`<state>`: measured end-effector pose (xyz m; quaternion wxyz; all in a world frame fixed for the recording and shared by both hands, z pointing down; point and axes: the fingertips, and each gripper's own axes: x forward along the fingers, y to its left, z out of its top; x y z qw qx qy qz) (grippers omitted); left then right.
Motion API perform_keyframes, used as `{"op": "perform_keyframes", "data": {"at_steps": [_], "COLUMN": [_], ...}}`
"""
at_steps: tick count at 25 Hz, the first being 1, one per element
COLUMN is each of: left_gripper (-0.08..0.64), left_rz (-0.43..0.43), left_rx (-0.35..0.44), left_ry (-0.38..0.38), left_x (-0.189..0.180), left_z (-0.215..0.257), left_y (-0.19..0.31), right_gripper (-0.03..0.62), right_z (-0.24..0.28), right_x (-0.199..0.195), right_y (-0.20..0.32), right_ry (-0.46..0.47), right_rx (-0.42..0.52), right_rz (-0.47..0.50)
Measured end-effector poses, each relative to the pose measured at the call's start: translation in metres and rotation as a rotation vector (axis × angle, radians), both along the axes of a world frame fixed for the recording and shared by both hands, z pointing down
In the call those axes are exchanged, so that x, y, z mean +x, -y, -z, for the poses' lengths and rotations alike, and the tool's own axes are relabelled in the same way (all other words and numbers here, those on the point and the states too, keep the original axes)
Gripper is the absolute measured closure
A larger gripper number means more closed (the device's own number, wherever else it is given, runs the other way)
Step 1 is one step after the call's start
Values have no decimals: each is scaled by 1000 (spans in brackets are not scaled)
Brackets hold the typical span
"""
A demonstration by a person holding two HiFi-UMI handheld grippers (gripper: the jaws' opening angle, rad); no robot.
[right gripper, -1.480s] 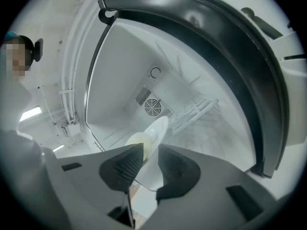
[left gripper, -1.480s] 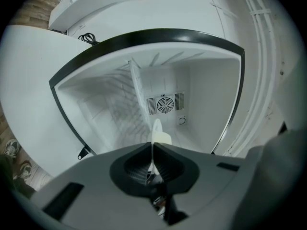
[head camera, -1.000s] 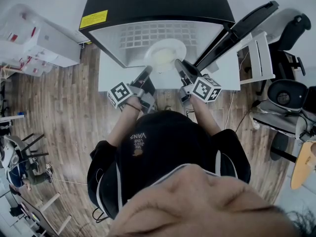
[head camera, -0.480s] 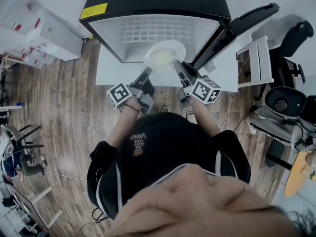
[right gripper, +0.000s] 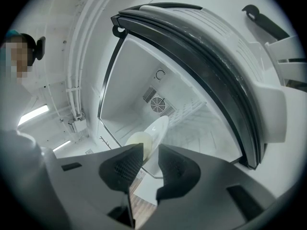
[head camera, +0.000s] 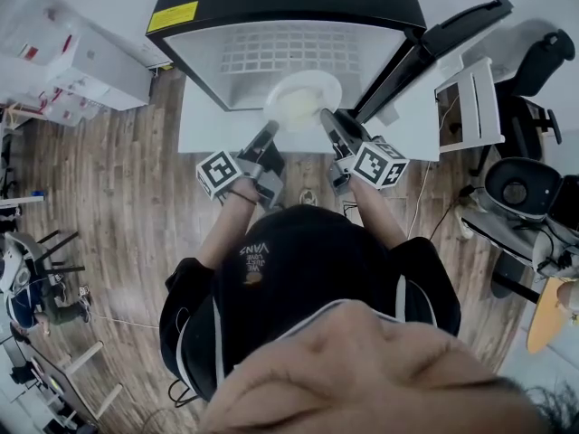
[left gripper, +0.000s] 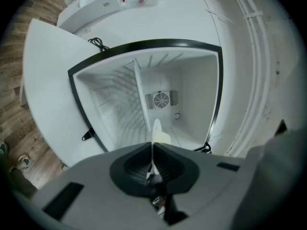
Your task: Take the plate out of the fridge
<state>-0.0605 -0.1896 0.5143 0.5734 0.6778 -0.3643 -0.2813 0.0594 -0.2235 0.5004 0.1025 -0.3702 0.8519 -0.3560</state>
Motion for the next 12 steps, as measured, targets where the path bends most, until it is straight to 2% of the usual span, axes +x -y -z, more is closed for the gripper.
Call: {"op": "perform_keyframes", "data": {"at_steps": [12], "left_gripper": [534], "left_rz": [-65], "left_rx": [-3], "left_ry": [-5], "left_x": [-17], "left_z": [5], "left_y": [-14], "right_gripper": [486], "right_z": [4], "right_x": [-15], "right_y": [-22], "right_ry": [-4], "right_rx": [-2], "right_rz": [-62]}}
